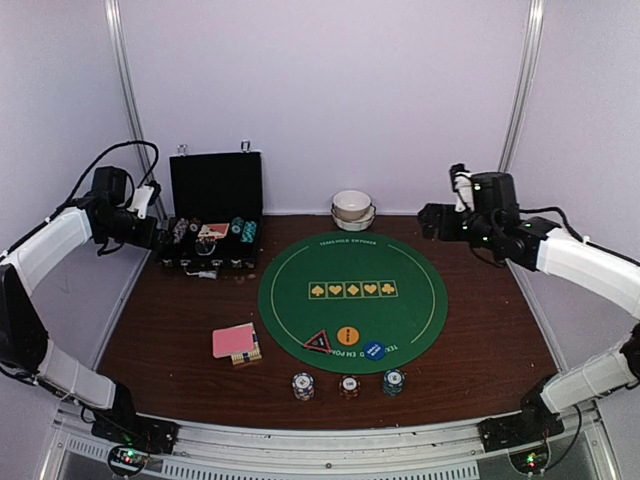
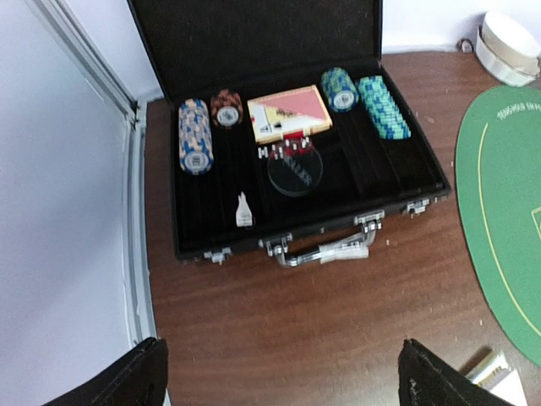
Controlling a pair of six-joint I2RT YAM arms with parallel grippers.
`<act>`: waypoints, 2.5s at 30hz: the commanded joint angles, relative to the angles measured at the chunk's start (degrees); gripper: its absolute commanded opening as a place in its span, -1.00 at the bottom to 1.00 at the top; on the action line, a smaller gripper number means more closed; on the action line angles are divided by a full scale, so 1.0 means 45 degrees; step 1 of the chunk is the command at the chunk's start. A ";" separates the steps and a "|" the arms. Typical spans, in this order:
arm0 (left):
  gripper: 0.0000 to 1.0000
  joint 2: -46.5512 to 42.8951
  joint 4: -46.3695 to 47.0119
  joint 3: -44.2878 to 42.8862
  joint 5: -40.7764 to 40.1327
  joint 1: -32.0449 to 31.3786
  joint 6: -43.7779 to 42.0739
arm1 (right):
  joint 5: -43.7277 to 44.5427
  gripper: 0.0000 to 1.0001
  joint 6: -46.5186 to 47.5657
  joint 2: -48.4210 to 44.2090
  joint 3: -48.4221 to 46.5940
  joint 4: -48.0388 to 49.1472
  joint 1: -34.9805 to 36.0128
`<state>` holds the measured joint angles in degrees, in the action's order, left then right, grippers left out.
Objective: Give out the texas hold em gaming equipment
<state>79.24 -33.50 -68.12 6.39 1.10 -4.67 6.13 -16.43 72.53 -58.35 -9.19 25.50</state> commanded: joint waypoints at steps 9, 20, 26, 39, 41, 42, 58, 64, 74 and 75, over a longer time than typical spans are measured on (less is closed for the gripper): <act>0.95 -0.0479 -0.2370 -0.1140 0.0176 0.0106 -0.0243 | -0.0332 0.75 -0.0063 0.5720 -0.3994 -0.4637 0.6446; 0.95 -0.0717 -0.2936 -0.1141 0.0639 0.0125 -0.0281 | -0.1127 0.40 -0.0334 0.8564 -0.4815 -0.4390 0.8017; 0.95 -0.0821 -0.3161 -0.1249 0.1021 0.0117 -0.0176 | -0.1306 0.21 -0.0288 0.9253 -0.4898 -0.4371 0.8137; 0.95 -0.0880 -0.3371 -0.1527 0.1127 0.0109 -0.0203 | -0.1323 -0.18 -0.0239 1.0084 -0.5110 -0.4356 0.8182; 0.95 -0.0925 -0.3408 -0.1557 0.1173 0.0117 -0.0198 | -0.1321 -0.27 -0.0253 1.0210 -0.5184 -0.4387 0.8192; 0.95 -0.0944 -0.3425 -0.1561 0.1189 0.0125 -0.0221 | -0.1323 -0.32 -0.0268 1.0244 -0.5223 -0.4385 0.8186; 0.95 -0.1090 -0.3920 -0.1796 0.1524 0.0116 -0.0482 | -0.0100 -0.79 -0.0742 1.1794 -0.7493 -0.4534 0.7850; 0.95 -0.1116 -0.4170 -0.1786 0.1798 0.0113 -0.0877 | 0.0127 -0.88 -0.0476 1.2828 -0.9088 -0.5039 0.7552; 0.95 -0.0960 -0.4528 -0.1838 0.2236 0.0107 -0.1106 | 0.0021 -0.89 -0.0160 1.4602 -1.1892 -0.5637 0.7049; 0.95 -0.0953 -0.4561 -0.1836 0.2264 0.0111 -0.1111 | -0.0018 -0.89 -0.0168 1.4765 -1.2160 -0.5705 0.6990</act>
<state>75.33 -53.41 -74.70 14.63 1.19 -8.56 4.32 -17.91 135.50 -108.90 -34.50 58.72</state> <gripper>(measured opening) 0.976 0.055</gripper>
